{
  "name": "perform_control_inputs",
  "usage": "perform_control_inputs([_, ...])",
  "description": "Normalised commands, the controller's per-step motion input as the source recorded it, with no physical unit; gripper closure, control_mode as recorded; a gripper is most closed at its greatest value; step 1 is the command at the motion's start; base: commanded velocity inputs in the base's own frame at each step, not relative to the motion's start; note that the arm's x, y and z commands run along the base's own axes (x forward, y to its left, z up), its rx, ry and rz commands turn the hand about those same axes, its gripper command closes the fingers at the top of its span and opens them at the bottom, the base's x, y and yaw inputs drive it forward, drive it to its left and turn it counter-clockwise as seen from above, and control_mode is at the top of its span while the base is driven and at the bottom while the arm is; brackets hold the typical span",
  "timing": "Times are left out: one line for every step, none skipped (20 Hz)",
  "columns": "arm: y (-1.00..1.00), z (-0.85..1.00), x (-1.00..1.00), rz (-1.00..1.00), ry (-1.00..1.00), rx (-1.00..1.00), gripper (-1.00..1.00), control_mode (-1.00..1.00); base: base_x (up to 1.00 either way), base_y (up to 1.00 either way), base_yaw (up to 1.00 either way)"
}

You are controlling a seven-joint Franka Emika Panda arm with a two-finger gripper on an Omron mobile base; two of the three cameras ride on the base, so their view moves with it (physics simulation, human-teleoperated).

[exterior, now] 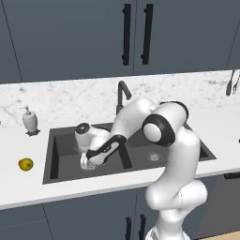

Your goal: Put the colander in the sink, put the kiwi, pear in the colander, and turn on the sink faucet and pour water over the colander.

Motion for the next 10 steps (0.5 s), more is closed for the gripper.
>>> perform_control_inputs([0.05, -0.26, 0.29, -0.06, 0.15, 0.0, 1.0, -1.0, 0.0, 0.0, 0.0])
perform_control_inputs([0.04, -0.29, 0.3, -0.06, 0.15, 0.0, 1.0, -1.0, 0.0, 0.0, 0.0])
perform_control_inputs([0.03, -0.27, 0.31, -0.06, 0.15, 0.0, 1.0, -1.0, 0.0, 0.0, 0.0])
perform_control_inputs([0.01, -0.28, 0.29, -0.07, 0.13, 0.0, 1.0, -1.0, 0.0, 0.0, 0.0])
perform_control_inputs([0.01, -0.29, 0.32, -0.07, 0.11, 0.0, 1.0, -1.0, 0.0, 0.0, 0.0])
perform_control_inputs([0.02, -0.31, 0.35, -0.07, 0.07, 0.0, 1.0, -1.0, 0.0, 0.0, 0.0])
perform_control_inputs([0.01, -0.33, 0.36, -0.07, 0.04, 0.0, 1.0, -1.0, 0.0, 0.0, 0.0])
perform_control_inputs([0.0, -0.34, 0.37, -0.07, 0.03, 0.0, 1.0, -1.0, 0.0, 0.0, 0.0])
perform_control_inputs([0.0, -0.35, 0.36, -0.07, 0.0, 0.0, 1.0, -1.0, 0.0, 0.0, 0.0])
perform_control_inputs([0.0, -0.35, 0.42, -0.07, 0.0, 0.0, 1.0, -1.0, 0.0, 0.0, 0.0])
